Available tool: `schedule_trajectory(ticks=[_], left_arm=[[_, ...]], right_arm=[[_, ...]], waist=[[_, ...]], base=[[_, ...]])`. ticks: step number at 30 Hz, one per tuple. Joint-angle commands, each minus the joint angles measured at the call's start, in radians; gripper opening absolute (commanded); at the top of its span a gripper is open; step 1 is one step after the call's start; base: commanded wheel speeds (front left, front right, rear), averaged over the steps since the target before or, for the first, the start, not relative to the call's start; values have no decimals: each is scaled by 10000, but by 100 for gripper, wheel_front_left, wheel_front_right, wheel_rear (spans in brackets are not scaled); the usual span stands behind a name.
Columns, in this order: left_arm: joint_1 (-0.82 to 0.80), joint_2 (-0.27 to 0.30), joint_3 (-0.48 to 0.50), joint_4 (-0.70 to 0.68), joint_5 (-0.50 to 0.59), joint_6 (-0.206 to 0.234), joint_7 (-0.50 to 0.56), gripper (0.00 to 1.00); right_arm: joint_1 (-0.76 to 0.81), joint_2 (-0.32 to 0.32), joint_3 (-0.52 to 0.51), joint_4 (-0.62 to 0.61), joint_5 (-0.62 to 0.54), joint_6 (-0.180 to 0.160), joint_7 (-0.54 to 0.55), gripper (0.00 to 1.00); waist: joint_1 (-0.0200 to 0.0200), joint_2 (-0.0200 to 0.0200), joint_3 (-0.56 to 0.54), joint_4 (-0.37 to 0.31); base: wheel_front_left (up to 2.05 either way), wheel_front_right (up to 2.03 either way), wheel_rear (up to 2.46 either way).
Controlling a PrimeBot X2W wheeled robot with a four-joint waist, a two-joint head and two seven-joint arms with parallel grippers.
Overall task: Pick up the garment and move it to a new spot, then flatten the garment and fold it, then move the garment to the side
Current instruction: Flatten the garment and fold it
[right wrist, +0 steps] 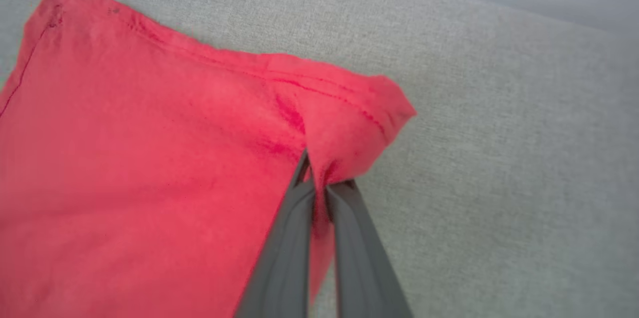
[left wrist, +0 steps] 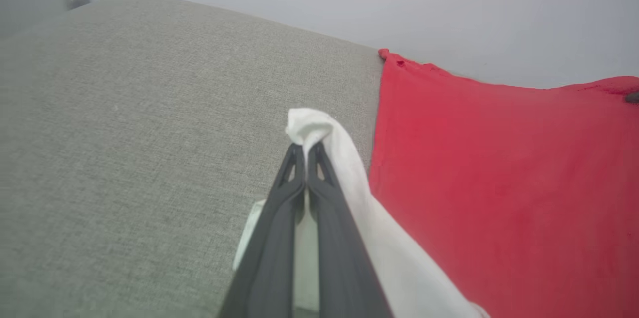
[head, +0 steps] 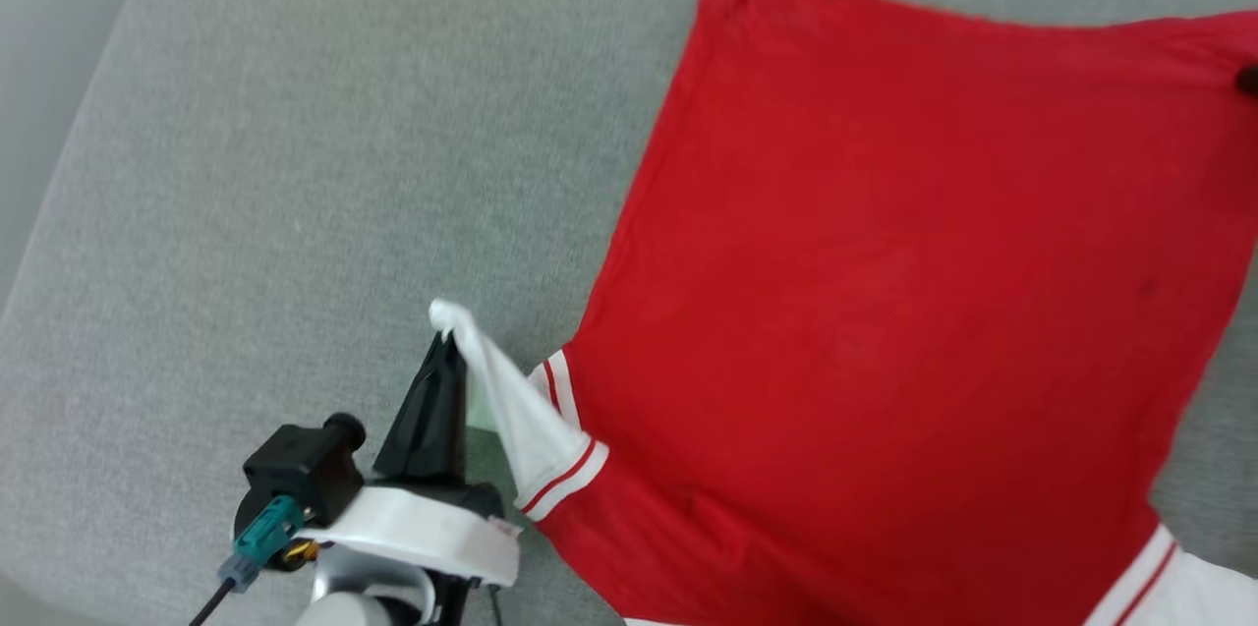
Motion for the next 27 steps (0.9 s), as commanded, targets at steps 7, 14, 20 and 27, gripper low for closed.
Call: schedule_trajectory(ticks=[7, 14, 20, 27], left_arm=[[970, 491, 574, 445, -402, 311, 160, 0], [1876, 833, 1154, 518, -759, 614, 262, 0], [2254, 1029, 1353, 565, -962, 780, 512, 0], [2355, 1110, 1259, 417, -966, 876, 780, 0]], right_arm=[[2712, -1073, 117, -1602, 481, -7, -14, 0], [6594, -1142, -542, -2906, 862, -5, 641, 0], [9633, -37, -1161, -3449, 891, -7, 998, 0], [10808, 1292, -1720, -3851, 836, -7, 299, 100]], waist=[[-1, 0, -2033, -1267], [-1, 0, -2940, -2352], [-1, 0, -3252, -2978], [-1, 0, -3373, -3305]], base=[[0, 0, 0], [0, 0, 0], [0, 0, 0], [0, 0, 0]])
